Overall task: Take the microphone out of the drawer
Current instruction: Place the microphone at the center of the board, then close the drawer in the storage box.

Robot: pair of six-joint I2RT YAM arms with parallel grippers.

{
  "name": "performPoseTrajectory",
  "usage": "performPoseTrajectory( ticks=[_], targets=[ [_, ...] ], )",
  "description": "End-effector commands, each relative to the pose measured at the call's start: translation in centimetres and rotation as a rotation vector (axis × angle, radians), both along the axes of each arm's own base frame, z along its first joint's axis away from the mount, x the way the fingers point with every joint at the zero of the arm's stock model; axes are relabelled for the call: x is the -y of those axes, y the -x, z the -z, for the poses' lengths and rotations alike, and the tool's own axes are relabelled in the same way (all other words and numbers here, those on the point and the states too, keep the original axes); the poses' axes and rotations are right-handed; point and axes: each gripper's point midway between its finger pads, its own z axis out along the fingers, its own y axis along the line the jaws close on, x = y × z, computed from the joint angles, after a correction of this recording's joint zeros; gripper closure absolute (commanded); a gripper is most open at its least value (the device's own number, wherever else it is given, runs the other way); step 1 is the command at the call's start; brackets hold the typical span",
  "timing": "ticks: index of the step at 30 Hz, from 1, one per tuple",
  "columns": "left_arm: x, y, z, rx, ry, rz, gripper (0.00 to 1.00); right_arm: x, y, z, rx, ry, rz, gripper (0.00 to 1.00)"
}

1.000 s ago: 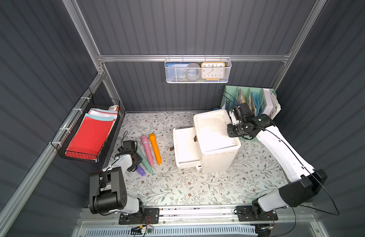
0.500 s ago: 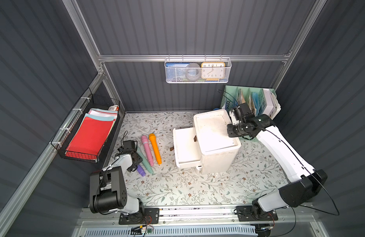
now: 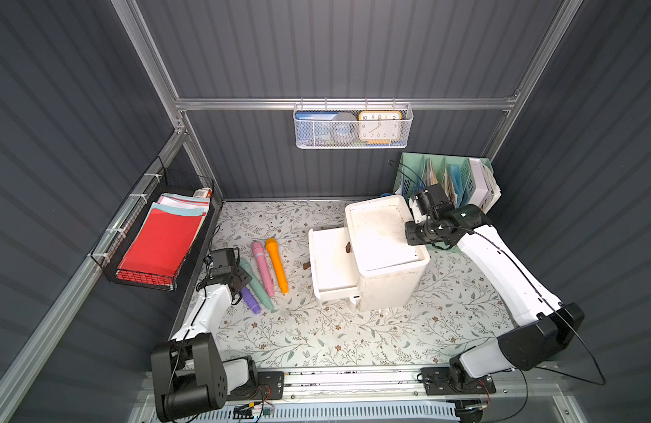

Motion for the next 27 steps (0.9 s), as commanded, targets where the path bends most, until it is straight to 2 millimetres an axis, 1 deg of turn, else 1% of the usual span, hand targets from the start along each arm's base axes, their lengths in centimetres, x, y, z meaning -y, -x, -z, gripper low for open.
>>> performPoseTrajectory(
  ticks=[1, 3, 6, 9, 11, 12, 15, 23, 27],
  targets=[
    [2.1, -1.3, -2.0, 0.095, 0.055, 0.137, 0.51, 0.8, 2.7, 8.2, -0.298, 0.109, -0.02, 1.0],
    [3.9, -2.0, -2.8, 0.159, 0.121, 0.215, 0.61, 0.8, 2.7, 8.2, -0.301, 0.11, -0.019, 1.0],
    [6.7, -3.0, -3.3, 0.239, 0.261, 0.3, 0.73, 0.7, 2.7, 8.3, -0.305, 0.107, -0.02, 1.0],
    [9.2, -3.6, -3.4, 0.282, 0.368, 0.355, 0.9, 0.6, 2.6, 8.2, -0.303, 0.102, -0.019, 1.0],
    [10.4, -3.9, -3.5, 0.294, 0.397, 0.382, 1.0, 0.6, 2.5, 8.1, -0.304, 0.1, -0.018, 1.0],
    [11.6, -3.9, -3.6, 0.297, 0.43, 0.417, 1.0, 0.5, 2.5, 8.1, -0.304, 0.099, -0.019, 1.0],
    [13.6, -3.8, -3.5, 0.287, 0.471, 0.469, 1.0, 0.5, 2.4, 8.1, -0.309, 0.1, -0.019, 1.0],
    [17.5, -2.6, -2.8, 0.266, 0.622, 0.561, 1.0, 0.4, 2.4, 8.1, -0.311, 0.092, -0.014, 1.0],
    [19.1, -2.5, -2.8, 0.275, 0.68, 0.603, 1.0, 0.1, 2.3, 7.9, -0.309, 0.083, -0.015, 1.0]
  ],
)
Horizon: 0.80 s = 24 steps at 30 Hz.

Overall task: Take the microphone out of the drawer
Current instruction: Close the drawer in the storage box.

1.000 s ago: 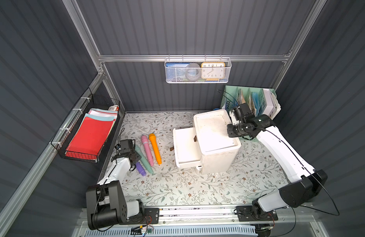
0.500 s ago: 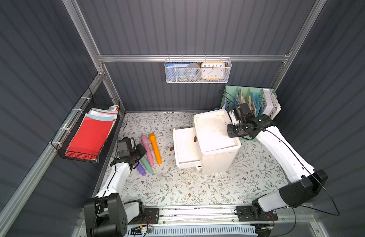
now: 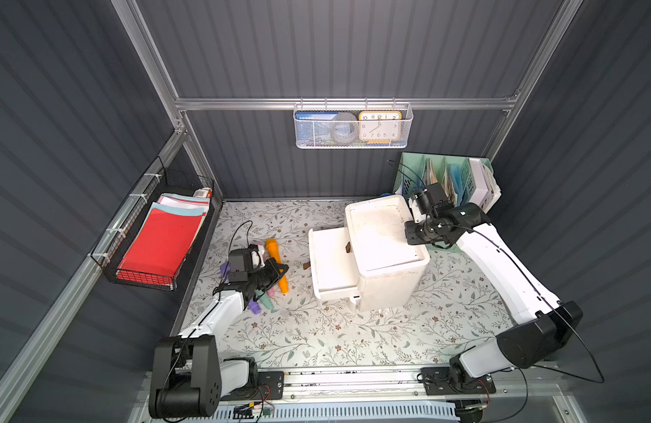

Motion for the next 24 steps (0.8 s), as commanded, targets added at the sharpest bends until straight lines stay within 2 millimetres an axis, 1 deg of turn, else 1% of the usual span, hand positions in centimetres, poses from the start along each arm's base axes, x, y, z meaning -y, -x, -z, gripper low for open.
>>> performPoseTrajectory(
  ticks=[1, 6, 14, 20, 24],
  targets=[
    [2.0, 0.0, -0.8, 0.024, 0.085, 0.066, 1.0, 0.1, 2.3, 8.0, -0.297, 0.08, -0.015, 1.0],
    [3.9, -0.3, -1.1, 0.028, 0.1, 0.127, 1.0, -0.1, 2.2, 8.0, -0.302, 0.078, -0.016, 1.0],
    [5.9, -0.3, -0.9, 0.015, 0.125, 0.175, 1.0, -0.2, 2.2, 7.9, -0.306, 0.079, -0.019, 1.0],
    [7.9, -0.6, -2.2, 0.042, 0.148, 0.22, 1.0, -0.2, 2.1, 7.9, -0.305, 0.081, -0.016, 1.0],
    [9.5, -0.5, -2.5, 0.039, 0.153, 0.255, 1.0, -0.4, 2.1, 7.9, -0.308, 0.077, -0.019, 1.0]
  ],
)
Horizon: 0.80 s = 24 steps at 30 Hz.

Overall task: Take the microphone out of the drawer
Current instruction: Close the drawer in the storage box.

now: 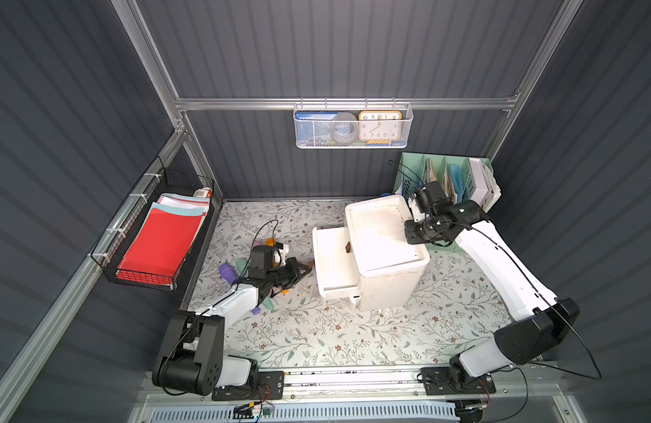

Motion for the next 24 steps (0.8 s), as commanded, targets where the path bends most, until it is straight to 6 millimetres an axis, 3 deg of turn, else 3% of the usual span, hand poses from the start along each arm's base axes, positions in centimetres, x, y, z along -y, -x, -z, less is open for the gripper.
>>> performPoseTrajectory(
  ticks=[1, 24],
  targets=[
    [1.8, -0.6, -1.8, 0.044, 0.033, 0.04, 1.0, -0.2, 2.1, 7.9, -0.287, 0.072, -0.018, 1.0],
    [11.3, -2.2, -2.1, 0.053, 0.094, 0.185, 1.0, -0.2, 2.3, 8.2, -0.296, 0.077, -0.02, 1.0]
  ],
)
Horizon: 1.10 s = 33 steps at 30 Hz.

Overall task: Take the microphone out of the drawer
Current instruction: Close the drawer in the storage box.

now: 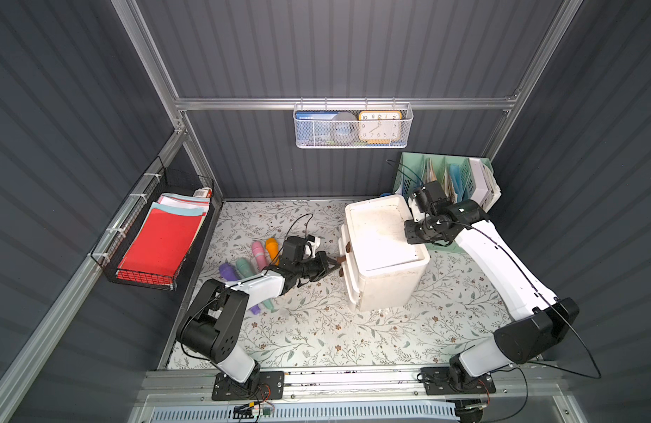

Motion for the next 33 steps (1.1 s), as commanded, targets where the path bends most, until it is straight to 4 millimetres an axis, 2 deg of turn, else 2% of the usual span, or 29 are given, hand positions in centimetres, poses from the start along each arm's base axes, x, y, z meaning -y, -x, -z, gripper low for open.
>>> performPoseTrajectory(
  ticks=[1, 5, 12, 14, 17, 21, 25, 33],
  targets=[
    [1.7, -0.8, -1.6, 0.043, 0.041, 0.02, 1.0, -0.2, 2.3, 8.2, -0.293, 0.077, -0.021, 1.0],
    [2.2, -0.6, -1.5, 0.038, 0.041, 0.035, 1.0, -0.1, 2.3, 8.2, -0.294, 0.084, -0.019, 1.0],
    [1.0, 0.1, -1.8, 0.065, -0.048, 0.03, 1.0, 0.0, 2.4, 8.3, -0.296, 0.089, -0.02, 1.0],
    [0.4, 0.2, -1.8, 0.07, -0.079, 0.013, 0.94, 0.0, 2.4, 8.3, -0.295, 0.087, -0.02, 1.0],
    [-0.6, 0.2, -1.5, 0.072, -0.123, -0.018, 0.78, 0.0, 2.4, 8.3, -0.293, 0.086, -0.02, 1.0],
    [-1.9, 0.1, -0.2, 0.06, -0.172, -0.066, 0.61, 0.1, 2.4, 8.2, -0.289, 0.088, -0.021, 1.0],
    [-2.5, 0.1, 1.7, -0.007, -0.12, -0.092, 0.56, 0.1, 2.6, 8.0, -0.285, 0.088, -0.023, 1.0],
    [-2.1, -1.3, 3.1, 0.001, -0.161, -0.082, 0.54, 0.2, 2.7, 8.0, -0.286, 0.088, -0.023, 1.0]
  ],
)
